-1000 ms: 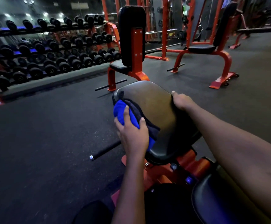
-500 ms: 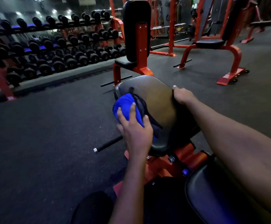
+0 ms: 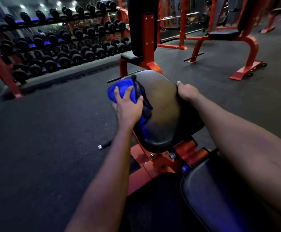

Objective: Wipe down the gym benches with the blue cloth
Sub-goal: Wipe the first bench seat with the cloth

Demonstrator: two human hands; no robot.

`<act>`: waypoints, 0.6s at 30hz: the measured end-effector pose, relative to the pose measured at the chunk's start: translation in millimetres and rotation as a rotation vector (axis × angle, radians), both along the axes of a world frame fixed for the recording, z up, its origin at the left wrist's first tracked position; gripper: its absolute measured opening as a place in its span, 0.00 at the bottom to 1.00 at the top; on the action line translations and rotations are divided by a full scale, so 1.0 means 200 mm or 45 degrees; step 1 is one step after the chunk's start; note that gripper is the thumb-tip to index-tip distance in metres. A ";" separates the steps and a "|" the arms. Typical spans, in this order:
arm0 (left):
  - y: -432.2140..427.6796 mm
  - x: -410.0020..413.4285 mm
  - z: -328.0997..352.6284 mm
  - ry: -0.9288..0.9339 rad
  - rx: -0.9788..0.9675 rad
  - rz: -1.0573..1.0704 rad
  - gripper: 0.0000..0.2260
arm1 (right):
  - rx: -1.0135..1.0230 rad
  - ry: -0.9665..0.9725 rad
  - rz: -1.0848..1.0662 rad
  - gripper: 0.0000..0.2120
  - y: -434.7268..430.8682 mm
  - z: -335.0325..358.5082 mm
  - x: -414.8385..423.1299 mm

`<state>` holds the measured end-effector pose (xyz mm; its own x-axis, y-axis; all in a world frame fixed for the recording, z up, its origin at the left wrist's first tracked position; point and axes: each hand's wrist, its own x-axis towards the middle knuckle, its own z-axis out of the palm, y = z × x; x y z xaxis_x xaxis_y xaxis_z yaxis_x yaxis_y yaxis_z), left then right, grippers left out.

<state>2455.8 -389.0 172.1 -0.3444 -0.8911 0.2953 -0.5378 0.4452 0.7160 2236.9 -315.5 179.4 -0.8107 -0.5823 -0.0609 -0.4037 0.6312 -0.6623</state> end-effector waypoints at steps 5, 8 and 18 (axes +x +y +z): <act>-0.06 -0.06 0.05 -0.258 -0.179 -0.006 0.23 | -0.013 -0.030 -0.005 0.32 -0.01 0.00 -0.01; 0.13 0.00 -0.06 -0.338 -0.401 -0.054 0.22 | -0.035 -0.046 -0.006 0.33 -0.02 -0.01 -0.03; 0.44 -0.01 -0.06 -0.402 -0.512 -0.564 0.25 | -0.922 -0.412 -0.195 0.21 0.11 0.04 -0.02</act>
<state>2453.5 -301.9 160.3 -0.7762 -0.4876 0.3996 -0.3995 0.8708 0.2866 2232.6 -293.7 187.7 -0.8914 -0.4512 0.0435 -0.0657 0.0337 -0.9973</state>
